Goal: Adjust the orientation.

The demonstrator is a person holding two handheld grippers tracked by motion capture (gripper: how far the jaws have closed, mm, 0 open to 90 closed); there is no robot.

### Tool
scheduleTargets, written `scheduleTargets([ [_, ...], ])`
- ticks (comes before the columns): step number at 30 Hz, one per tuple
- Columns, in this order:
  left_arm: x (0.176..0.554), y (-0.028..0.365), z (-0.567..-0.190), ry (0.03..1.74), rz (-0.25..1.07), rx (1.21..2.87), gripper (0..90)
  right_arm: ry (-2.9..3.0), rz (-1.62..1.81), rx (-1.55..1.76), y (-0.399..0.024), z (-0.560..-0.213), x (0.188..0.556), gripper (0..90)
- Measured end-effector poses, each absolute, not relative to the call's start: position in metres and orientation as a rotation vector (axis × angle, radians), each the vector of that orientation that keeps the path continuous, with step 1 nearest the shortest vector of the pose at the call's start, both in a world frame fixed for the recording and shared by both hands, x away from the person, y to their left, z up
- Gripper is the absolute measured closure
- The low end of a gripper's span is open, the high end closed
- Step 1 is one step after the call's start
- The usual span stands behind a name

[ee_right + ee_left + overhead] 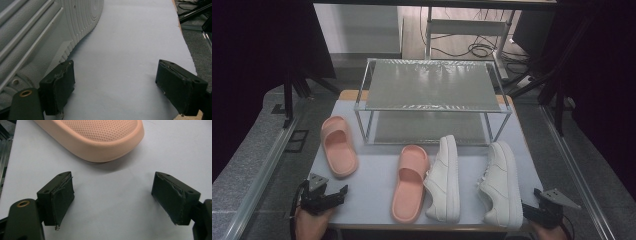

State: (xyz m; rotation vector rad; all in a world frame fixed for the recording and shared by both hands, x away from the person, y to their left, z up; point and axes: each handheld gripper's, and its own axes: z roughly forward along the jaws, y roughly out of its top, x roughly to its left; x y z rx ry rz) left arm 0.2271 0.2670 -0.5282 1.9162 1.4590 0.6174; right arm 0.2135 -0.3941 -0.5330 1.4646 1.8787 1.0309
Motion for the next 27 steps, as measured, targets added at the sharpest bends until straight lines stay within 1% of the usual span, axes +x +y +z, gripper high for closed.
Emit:
scheduleTargets([
  [16,0.2275,0.2683,-0.5272,1.45,0.606,1.928,18.1,1.881,1.033,1.45,-0.3944,-0.5339,0.2128,15.6],
  [27,0.227,0.2695,-0.5224,1.436,0.565,1.927,20.1,1.867,1.045,1.441,-0.3943,-0.5356,0.2116,15.6],
])
